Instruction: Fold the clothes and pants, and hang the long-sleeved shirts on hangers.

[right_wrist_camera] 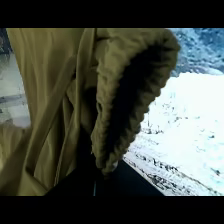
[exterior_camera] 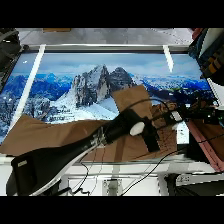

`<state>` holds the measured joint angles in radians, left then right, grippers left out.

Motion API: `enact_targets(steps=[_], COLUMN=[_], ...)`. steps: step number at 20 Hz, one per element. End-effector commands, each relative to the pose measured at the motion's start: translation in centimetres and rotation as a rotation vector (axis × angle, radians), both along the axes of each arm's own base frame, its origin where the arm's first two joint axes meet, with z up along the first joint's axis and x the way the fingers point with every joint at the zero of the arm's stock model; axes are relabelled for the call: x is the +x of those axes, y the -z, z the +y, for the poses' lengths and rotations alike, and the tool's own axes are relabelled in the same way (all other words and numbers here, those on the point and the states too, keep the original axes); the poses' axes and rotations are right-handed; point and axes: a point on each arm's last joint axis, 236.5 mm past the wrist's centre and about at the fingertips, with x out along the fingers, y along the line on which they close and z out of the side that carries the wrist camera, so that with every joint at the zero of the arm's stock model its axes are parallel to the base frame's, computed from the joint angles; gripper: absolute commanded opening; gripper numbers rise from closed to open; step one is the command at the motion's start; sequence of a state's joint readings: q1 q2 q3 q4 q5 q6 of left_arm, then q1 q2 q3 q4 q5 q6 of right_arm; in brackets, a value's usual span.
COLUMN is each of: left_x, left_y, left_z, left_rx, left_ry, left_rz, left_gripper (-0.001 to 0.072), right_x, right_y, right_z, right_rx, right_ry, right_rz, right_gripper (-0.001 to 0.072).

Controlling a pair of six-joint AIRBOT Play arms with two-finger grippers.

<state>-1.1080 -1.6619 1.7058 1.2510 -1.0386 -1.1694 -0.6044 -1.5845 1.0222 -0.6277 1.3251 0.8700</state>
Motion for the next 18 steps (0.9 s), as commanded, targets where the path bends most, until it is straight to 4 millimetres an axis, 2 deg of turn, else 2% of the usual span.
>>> enact_targets(steps=[1, 2, 4, 5, 6, 8, 10, 12, 15, 16, 18], left_x=[-3.8, -2.4, 3.7, 8.1, 12.6, 21.7, 27.2, 29.8, 33.6, 34.5, 34.8], left_y=[0.0, 0.1, -0.3, -0.8, -1.5, -2.6, -1.3, 1.2, 2.6, 3.7, 7.0], left_z=[-0.5, -0.1, 1.8, 3.5, 5.6, 11.5, 16.6, 19.3, 21.8, 22.6, 23.0], left_rx=[0.013, 0.020, 0.038, 0.046, 0.048, 0.021, -0.034, -0.155, -0.401, -0.430, -0.397], left_ry=[0.066, 0.046, -0.071, -0.183, -0.308, -0.604, -0.802, -0.923, -1.071, -1.109, -1.136], left_rz=[0.058, 0.025, -0.093, -0.161, -0.220, -0.259, -0.133, 0.155, 0.513, 0.583, 0.627], left_gripper=[0.0440, 0.0698, 0.0707, 0.0699, 0.0698, 0.0698, 0.0696, 0.0696, 0.0700, 0.0700, 0.0701], right_x=[0.1, 0.1, 0.1, 0.1, 0.1, 0.1, 0.1, 0.1, 0.2, 0.3, 0.4], right_y=[0.0, 0.0, 0.1, 0.1, 0.1, 0.1, 0.1, 0.1, 0.2, 0.4, 0.5], right_z=[-0.1, -0.1, -0.1, -0.1, -0.1, -0.1, -0.1, -0.2, -0.3, -0.5, -0.7], right_rx=[-0.007, -0.006, -0.005, -0.006, -0.005, -0.006, -0.007, -0.009, -0.018, -0.026, -0.036], right_ry=[0.005, 0.004, 0.006, 0.006, 0.006, 0.006, 0.006, 0.005, 0.008, 0.012, 0.019], right_rz=[-0.003, -0.002, 0.000, 0.000, 0.000, 0.000, -0.001, -0.002, -0.003, -0.003, -0.005], right_gripper=[0.0032, 0.0031, 0.0032, 0.0032, 0.0032, 0.0032, 0.0032, 0.0032, 0.0032, 0.0032, 0.0032])
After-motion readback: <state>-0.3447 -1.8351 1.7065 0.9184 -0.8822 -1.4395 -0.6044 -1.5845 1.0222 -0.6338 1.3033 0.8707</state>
